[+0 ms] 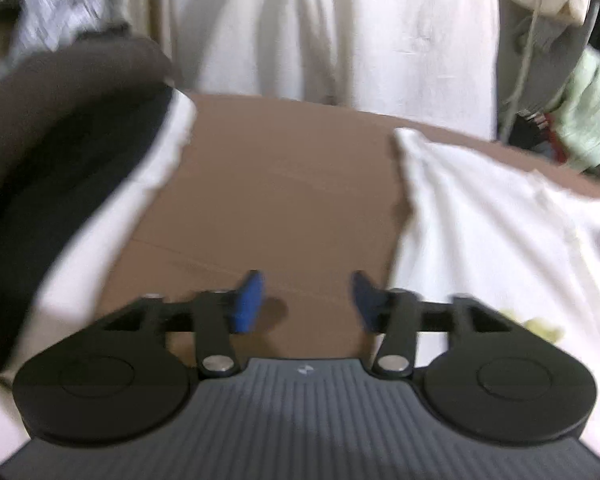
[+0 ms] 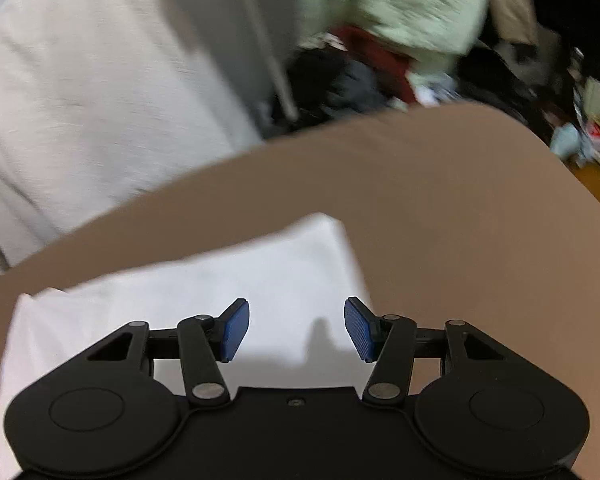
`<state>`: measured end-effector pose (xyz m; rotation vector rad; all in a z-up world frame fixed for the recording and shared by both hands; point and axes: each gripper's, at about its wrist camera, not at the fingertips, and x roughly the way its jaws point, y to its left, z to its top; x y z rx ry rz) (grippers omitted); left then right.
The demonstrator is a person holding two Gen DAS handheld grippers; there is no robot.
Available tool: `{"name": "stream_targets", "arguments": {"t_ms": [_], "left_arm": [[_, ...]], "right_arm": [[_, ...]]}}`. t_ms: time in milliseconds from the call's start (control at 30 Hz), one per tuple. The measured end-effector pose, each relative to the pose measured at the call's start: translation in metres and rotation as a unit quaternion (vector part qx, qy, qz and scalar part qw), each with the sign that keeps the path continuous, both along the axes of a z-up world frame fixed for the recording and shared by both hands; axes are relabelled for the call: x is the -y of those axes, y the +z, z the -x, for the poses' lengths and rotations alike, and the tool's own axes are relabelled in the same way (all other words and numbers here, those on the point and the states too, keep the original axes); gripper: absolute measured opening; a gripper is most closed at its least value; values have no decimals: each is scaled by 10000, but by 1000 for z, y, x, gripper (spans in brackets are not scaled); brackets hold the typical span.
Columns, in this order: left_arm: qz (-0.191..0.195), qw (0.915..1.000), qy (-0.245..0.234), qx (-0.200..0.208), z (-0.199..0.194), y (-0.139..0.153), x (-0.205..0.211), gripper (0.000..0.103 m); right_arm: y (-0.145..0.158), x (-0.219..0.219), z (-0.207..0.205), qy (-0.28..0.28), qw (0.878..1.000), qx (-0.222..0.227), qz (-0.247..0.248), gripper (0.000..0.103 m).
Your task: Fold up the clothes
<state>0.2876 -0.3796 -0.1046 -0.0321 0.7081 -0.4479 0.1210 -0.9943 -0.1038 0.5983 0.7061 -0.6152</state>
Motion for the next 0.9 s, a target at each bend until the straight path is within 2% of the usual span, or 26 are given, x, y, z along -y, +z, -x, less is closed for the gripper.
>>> {"name": "stream_targets", "arguments": {"t_ms": [100, 200, 233, 267, 433, 500, 533, 633, 700, 733, 767, 800, 833, 867, 900], "left_arm": [[319, 9963, -603, -520, -34, 9, 16, 57], [86, 9940, -992, -455, -79, 19, 59, 65], [70, 9933, -1073, -430, -92, 19, 75, 73], [69, 9924, -1122, -501, -111, 16, 91, 76], [-71, 9914, -833, -1008, -184, -13, 161, 76], [191, 9879, -724, -1356, -211, -23, 177, 77], [338, 9868, -656, -1442, -220, -27, 183, 81], [679, 9878, -493, -1309, -236, -31, 205, 83], [480, 9889, -703, -1215, -231, -33, 225, 86], [381, 9891, -807, -1167, -229, -34, 235, 83], [178, 9893, -996, -1047, -224, -34, 246, 42], [-276, 9877, -1357, -727, -215, -29, 259, 7], [-505, 9869, -1453, -485, -208, -24, 263, 3], [-663, 9861, -1508, -225, -200, -18, 267, 3], [-606, 9877, -1440, 90, -193, -8, 265, 3]], "right_arm": [[-15, 7, -5, 91, 9999, 56, -42, 58], [-29, 15, -10, 183, 9997, 112, -84, 58], [-34, 17, -11, 213, 9996, 131, -98, 59], [-39, 20, -13, 244, 9995, 150, -112, 59], [-56, 21, -40, 280, 9994, 138, 119, 68], [-59, 18, -49, 241, 9990, 177, 340, 72], [-60, 17, -53, 232, 9985, 225, 448, 70], [-61, 13, -65, 389, 9964, 152, 731, 6], [-54, 7, -69, 595, 9921, 94, 1096, 5], [-46, 6, -65, 585, 9893, 191, 1323, 5], [-40, 7, -60, 551, 9868, 308, 1492, 4], [-36, 10, -55, 457, 9865, 465, 1505, 4], [-31, 13, -50, 383, 9853, 585, 1559, 4], [-26, 15, -46, 321, 9840, 688, 1610, 4], [-23, 13, -45, 299, 9828, 752, 1659, 3]]}}
